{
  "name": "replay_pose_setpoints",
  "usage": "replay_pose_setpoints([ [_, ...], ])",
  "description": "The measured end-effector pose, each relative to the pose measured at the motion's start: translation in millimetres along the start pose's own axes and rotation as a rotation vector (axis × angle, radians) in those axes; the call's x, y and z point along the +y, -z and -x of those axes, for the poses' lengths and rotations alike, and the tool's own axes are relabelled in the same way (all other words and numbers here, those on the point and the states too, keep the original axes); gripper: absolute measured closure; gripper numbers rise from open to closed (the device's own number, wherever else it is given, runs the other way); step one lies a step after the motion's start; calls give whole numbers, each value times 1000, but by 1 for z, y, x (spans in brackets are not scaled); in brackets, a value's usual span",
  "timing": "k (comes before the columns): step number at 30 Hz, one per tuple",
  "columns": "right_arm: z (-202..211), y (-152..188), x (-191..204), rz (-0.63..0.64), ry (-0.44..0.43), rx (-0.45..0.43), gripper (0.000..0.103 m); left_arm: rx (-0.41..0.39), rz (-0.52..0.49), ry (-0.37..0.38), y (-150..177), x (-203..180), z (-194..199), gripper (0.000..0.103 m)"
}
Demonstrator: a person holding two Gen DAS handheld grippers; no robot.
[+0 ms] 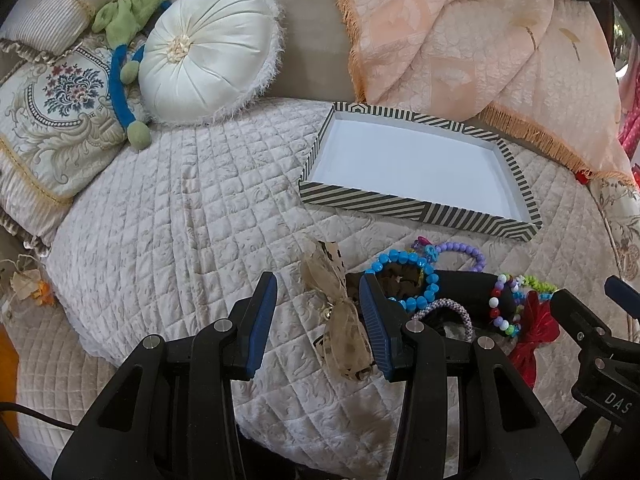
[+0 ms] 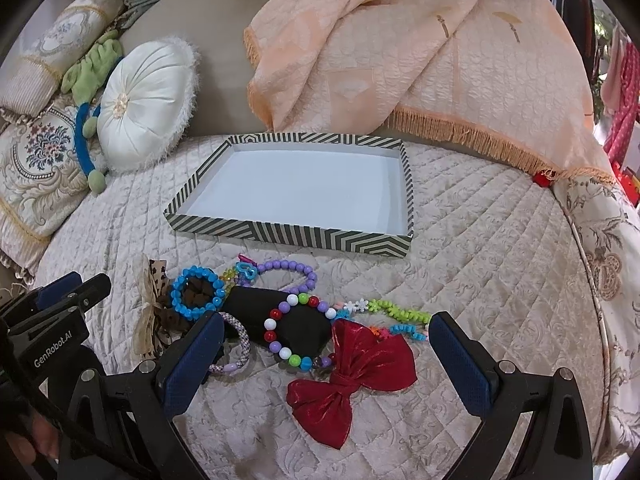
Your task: Organize jewelry
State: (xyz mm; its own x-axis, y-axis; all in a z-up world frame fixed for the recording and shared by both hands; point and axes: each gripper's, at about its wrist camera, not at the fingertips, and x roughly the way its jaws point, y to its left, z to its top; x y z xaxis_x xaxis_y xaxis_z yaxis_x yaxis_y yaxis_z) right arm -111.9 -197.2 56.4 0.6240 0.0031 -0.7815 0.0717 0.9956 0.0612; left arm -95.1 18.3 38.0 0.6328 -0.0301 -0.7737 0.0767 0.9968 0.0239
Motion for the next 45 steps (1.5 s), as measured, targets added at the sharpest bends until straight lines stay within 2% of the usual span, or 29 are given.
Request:
replay_pose_setpoints([
  [17, -3, 2, -2, 4, -19, 9, 1, 26, -4, 12, -1, 4, -4, 60],
  [24, -8, -2, -10, 63, -50, 18, 1, 146, 93, 130, -22, 38, -22, 61],
  [26, -11, -3, -13, 67, -72, 25, 10, 170, 108, 149, -25, 43, -28, 61],
  [28, -15, -5, -15, 56, -127, 36, 20, 188, 111, 162, -27, 46, -33, 60],
  [30, -24, -8, -15, 40, -204, 62, 26, 215, 124, 180, -28, 48, -40, 60],
  [33, -38, -11, -1, 73, -309, 100, 37, 277, 162, 255, -23, 52, -50, 57],
  [35, -49, -14, 11, 107, -340, 118, 47, 318, 155, 292, -17, 49, -56, 57],
  [40, -83, -26, 34, 132, -408, 175, 57, 362, 110, 268, -5, 32, -73, 56],
  [45, -104, -29, 57, 192, -435, 223, 61, 373, 94, 251, 0, 24, -90, 56],
])
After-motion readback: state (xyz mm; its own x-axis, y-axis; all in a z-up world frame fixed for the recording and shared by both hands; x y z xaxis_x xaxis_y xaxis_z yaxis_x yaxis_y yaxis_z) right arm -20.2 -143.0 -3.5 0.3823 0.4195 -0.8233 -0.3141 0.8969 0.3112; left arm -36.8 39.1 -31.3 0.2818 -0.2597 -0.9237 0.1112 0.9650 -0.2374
